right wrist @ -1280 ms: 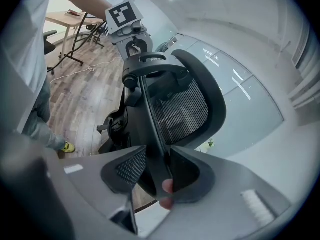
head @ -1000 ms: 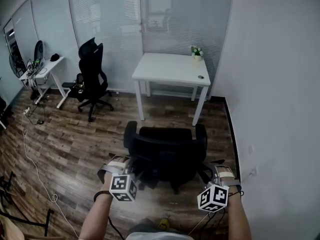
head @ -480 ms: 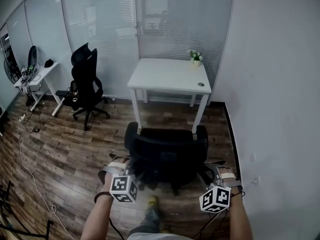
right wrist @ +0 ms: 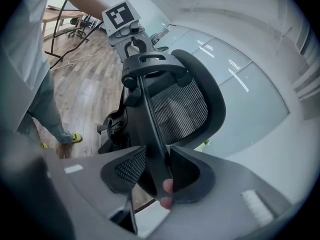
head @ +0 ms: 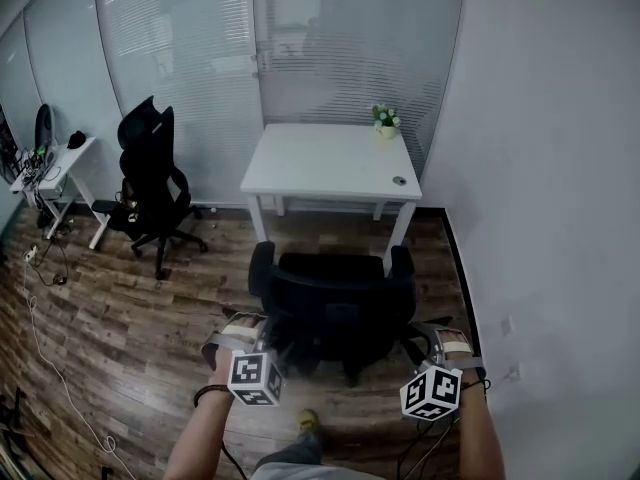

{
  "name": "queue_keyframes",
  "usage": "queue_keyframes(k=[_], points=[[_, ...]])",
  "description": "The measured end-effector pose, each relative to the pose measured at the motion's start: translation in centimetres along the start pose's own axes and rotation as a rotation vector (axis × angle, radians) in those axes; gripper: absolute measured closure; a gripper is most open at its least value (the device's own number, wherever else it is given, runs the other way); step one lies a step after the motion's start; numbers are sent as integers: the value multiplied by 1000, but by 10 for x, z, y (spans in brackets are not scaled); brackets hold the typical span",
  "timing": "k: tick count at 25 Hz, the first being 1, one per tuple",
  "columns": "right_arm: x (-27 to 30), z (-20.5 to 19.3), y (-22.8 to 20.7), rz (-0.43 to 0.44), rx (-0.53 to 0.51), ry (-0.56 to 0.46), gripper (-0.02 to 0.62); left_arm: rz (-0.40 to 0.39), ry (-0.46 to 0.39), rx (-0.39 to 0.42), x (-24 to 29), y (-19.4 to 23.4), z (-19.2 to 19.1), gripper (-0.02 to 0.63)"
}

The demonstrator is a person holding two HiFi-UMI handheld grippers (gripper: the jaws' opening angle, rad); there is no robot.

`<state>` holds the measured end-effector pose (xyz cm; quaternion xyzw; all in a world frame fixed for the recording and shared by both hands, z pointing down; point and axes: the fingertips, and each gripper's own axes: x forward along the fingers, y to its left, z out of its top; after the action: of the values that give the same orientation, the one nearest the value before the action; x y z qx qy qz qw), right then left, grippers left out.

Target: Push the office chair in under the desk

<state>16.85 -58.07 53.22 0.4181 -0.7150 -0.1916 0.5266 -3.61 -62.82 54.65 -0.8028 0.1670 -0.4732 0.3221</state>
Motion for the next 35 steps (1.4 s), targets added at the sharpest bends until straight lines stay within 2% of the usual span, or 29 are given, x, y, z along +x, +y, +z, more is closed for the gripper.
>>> queue_keyframes(k=[10, 17, 35], points=[[88, 12, -72, -34, 35, 40, 446, 1, -26, 20, 69, 89, -32, 423], [139, 11, -115, -43, 47, 53, 446, -1, -25, 23, 115, 136, -46, 423], [226, -2, -193, -41, 27, 10, 445, 18, 0, -7, 193, 219, -54, 417]])
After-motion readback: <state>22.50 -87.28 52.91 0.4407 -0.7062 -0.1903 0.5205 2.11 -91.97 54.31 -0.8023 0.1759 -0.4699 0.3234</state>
